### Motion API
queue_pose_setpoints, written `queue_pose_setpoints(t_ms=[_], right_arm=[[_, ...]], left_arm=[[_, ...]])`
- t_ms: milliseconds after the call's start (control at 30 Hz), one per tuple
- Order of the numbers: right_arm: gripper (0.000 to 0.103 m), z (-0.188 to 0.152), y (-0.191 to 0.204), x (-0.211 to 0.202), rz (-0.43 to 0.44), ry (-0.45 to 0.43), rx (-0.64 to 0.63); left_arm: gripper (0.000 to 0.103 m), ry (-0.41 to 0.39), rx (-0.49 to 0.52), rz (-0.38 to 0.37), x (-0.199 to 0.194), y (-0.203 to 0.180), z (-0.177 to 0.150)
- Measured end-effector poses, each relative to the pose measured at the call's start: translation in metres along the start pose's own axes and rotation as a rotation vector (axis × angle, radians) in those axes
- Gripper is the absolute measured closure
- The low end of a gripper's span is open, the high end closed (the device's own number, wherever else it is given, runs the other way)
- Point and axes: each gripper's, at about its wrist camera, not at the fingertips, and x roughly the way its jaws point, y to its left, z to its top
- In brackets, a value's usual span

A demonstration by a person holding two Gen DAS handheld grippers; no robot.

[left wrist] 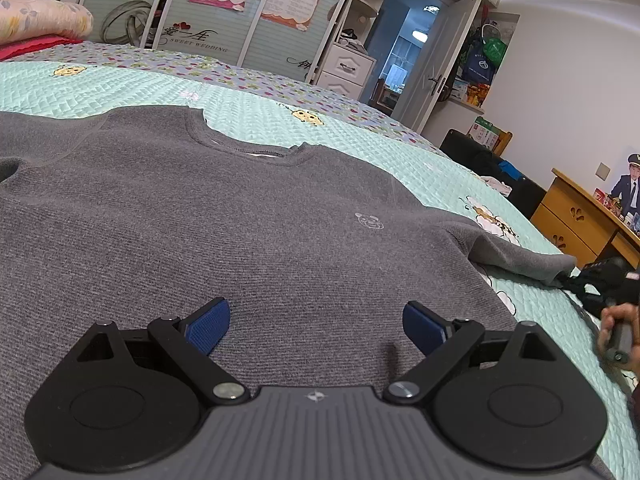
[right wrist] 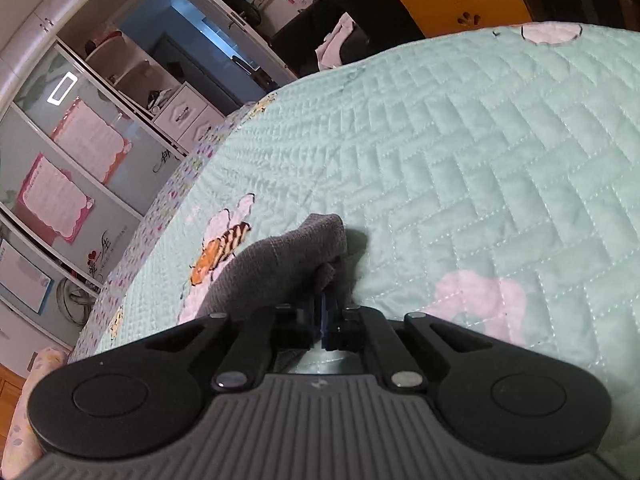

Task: Fold clothes
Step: 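Lay the held sleeve along the sweater side with the right gripper, then pull the grey sleeve cuff outward across the quilt with the right gripper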

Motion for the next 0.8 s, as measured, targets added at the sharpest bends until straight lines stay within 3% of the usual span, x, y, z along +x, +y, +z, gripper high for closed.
queue_pose_setpoints(t_ms=[100, 300, 467, 633, 700, 800], right_arm=[[0.103, 0.009, 0.019, -0.042, 0.084, -0.017, 0.062], [0.103, 0.023, 0.031, -0.115, 0.024, -0.116, -0.031], [0.103, -0.002, -0.010, -0.082, -0.081, 0.012, 0.029], [0.103, -0.011, -0.011, -0.080, -0.091, -0.016, -0.006], [0.102, -0.005, -0.007, -0.070, -0.118, 0.006, -0.056], [0.103, -0.004, -0.027, -0.061, -0.114, 0.054, -0.033]], left_arm=[[0.006, 0.001, 0.001, -0.001, 0.000, 0.000, 0.000], [0.006, 0.000, -0.003, -0.005, 0.000, 0.000, -0.001], [0.006, 0.000, -0.005, -0.006, -0.001, 0.000, -0.001], [0.006, 0.000, -0.008, -0.008, -0.001, 0.001, 0.000], [0.006, -0.001, -0.011, -0.011, -0.001, 0.002, 0.000], [0.006, -0.002, -0.016, -0.015, -0.001, 0.003, 0.000]])
